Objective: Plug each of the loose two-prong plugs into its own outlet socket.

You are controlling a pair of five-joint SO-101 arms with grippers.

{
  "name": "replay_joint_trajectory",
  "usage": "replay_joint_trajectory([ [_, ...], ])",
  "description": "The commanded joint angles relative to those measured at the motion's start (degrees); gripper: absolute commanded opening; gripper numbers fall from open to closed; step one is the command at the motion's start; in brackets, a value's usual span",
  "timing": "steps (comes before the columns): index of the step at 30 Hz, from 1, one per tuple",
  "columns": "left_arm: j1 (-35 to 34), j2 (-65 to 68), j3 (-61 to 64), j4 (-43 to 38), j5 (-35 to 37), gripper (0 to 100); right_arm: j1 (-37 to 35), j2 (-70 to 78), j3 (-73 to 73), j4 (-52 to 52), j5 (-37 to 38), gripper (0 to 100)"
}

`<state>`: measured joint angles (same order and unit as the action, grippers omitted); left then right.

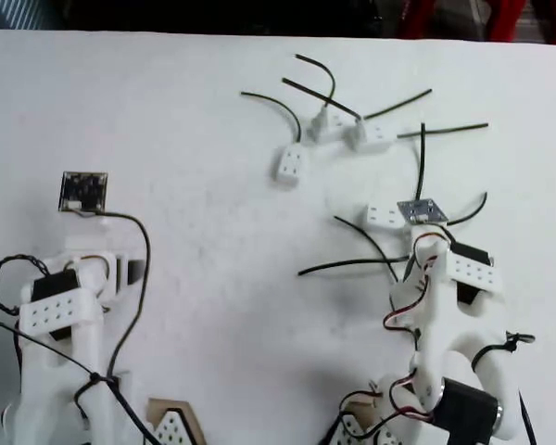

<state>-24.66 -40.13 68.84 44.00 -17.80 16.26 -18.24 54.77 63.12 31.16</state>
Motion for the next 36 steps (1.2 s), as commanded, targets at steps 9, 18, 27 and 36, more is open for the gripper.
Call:
replay_joint_trajectory([
  [9,-0.1,-1.2,-0.3,-1.1,0.3,29,3.7,0.0,-1.1,1.0,4.5,5.7],
  [18,0.0,-1.2,-0.3,-1.1,0.3,29,3.9,-5.8,-5.8,11.1,9.0,1.7],
  [27,0.0,-1.2,-0.3,-1.1,0.3,29,3.4,-31.6,-14.2,24.3,8.8,1.7],
  [36,0.0,-1.2,-0.3,-1.1,0.2,29,-2.7,-51.6,-20.7,24.8,-2.8,1.7],
])
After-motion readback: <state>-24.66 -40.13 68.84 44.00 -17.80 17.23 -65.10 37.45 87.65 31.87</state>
